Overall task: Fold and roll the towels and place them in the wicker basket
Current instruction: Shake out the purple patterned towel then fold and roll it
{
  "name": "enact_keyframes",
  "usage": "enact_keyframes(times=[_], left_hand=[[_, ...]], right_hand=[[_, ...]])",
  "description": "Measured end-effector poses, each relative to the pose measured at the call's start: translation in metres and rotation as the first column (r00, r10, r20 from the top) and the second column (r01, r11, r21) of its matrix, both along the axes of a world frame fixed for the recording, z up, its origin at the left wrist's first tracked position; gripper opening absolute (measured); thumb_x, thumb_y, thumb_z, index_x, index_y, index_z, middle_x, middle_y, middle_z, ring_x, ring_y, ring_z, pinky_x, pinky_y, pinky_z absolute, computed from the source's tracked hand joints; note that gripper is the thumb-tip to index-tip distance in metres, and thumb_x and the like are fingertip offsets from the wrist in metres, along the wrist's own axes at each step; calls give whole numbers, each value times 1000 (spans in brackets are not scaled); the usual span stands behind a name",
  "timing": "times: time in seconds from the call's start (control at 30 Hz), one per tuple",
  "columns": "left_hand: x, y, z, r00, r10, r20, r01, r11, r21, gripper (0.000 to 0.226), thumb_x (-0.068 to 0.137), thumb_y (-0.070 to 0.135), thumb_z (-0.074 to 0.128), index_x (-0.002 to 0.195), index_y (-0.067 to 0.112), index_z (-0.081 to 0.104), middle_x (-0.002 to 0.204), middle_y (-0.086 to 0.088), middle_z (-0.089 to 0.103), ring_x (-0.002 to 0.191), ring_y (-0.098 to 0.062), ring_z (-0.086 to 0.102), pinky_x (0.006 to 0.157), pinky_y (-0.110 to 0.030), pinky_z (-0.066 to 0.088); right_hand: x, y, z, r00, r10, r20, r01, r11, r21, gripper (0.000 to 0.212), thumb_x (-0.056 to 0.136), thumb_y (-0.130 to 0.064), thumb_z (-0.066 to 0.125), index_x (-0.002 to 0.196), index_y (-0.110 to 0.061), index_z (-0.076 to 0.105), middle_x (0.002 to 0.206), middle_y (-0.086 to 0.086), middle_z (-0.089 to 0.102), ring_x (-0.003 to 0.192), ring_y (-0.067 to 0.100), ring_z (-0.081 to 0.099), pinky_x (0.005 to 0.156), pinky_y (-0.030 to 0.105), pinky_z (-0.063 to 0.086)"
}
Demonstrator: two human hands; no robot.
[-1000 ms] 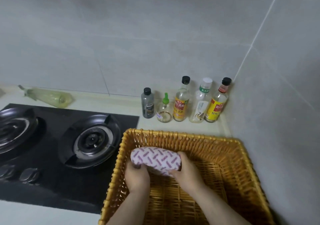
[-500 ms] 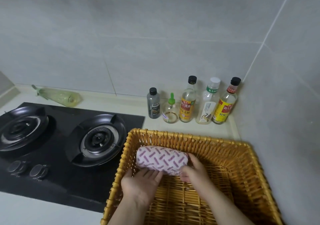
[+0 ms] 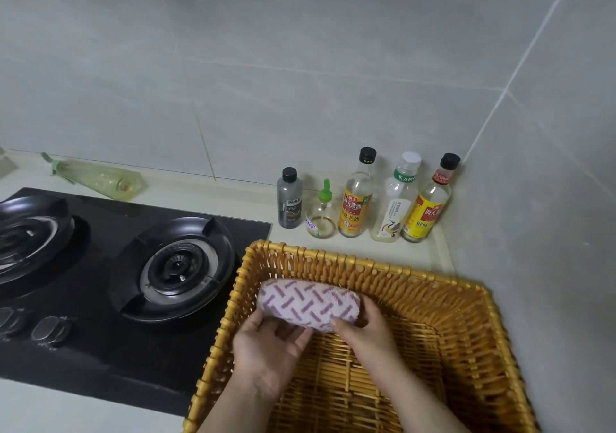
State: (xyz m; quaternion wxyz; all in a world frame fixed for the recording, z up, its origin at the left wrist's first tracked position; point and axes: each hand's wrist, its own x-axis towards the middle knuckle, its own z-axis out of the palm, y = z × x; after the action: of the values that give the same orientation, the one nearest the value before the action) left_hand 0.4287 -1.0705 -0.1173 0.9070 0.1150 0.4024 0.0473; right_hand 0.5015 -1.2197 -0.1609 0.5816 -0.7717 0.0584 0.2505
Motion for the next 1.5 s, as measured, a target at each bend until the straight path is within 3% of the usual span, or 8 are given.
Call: enact_keyframes(times=[0.2, 0.3, 0.4, 0.57, 0.8, 1.13, 1.37, 1.5], left_hand=[[0, 4, 3, 1000, 12, 2, -12, 1000, -27, 65, 96, 39, 34, 148, 1, 28, 145, -32, 36, 134, -48, 34, 114, -60, 26], [1, 3, 0, 1000, 5, 9, -5, 1000, -21, 61, 94, 36, 33, 146, 3, 32, 143, -31, 40, 132, -47, 38, 112, -60, 29], [-2, 1, -2, 999, -39, -17, 39, 999, -11, 61, 93, 35, 30, 147, 6, 33, 145, -27, 41, 135, -44, 37, 114, -59, 27], [3, 3, -8, 998, -38, -48, 37, 999, -30, 62, 93, 36, 30, 151, 13, 29, 149, -25, 34, 138, -45, 30, 115, -60, 22], [4, 2, -9, 998, -49, 41, 51, 997, -57, 65, 93, 42, 26, 150, 11, 29, 148, -29, 35, 133, -47, 36, 108, -62, 29], [5, 3, -15, 992, -91, 83, 94, 995, -28, 61, 88, 38, 28, 142, 12, 42, 140, -23, 48, 128, -39, 44, 104, -59, 35], [13, 4, -19, 995, -100, 14, 99, 991, 93, 58, 76, 23, 38, 129, 5, 52, 129, -21, 54, 121, -39, 49, 106, -56, 37], [14, 11, -23, 998, -60, 22, 58, 996, 64, 51, 84, 21, 33, 130, 6, 48, 131, -22, 53, 124, -39, 47, 107, -57, 35]], right_hand=[[8, -8, 31, 965, 110, 238, -47, 966, -254, 31, 90, -44, 62, 114, -25, 63, 110, -9, 66, 102, 11, 62, 88, 33, 54], [12, -20, 43, 792, 295, 535, -79, 918, -389, 41, 89, -42, 63, 127, -28, 59, 122, -16, 55, 114, 4, 51, 97, 24, 45], [14, -16, 34, 671, 562, 484, -298, 802, -517, 59, 85, -36, 71, 140, -34, 49, 138, -22, 41, 129, 0, 38, 109, 21, 33], [25, -21, 4, 624, 687, 373, -335, 666, -667, 83, 83, -37, 74, 150, -41, 24, 149, -17, 22, 140, 9, 25, 117, 26, 28], [21, -14, -19, 640, 644, 420, -218, 676, -704, 84, 83, -45, 71, 150, -36, 22, 147, -7, 17, 138, 15, 31, 111, 26, 37], [19, -6, -39, 608, 566, 557, -54, 729, -682, 81, 66, -22, 84, 134, -32, 40, 127, -1, 32, 111, 22, 59, 86, 27, 55], [16, -4, -21, 690, 572, 443, -133, 702, -700, 80, 74, -68, 63, 141, -36, 31, 137, -4, 22, 127, 16, 37, 102, 28, 44], [20, -3, -20, 691, 528, 493, -91, 741, -665, 65, 80, -53, 69, 137, -33, 45, 133, -6, 31, 123, 16, 47, 97, 24, 47]])
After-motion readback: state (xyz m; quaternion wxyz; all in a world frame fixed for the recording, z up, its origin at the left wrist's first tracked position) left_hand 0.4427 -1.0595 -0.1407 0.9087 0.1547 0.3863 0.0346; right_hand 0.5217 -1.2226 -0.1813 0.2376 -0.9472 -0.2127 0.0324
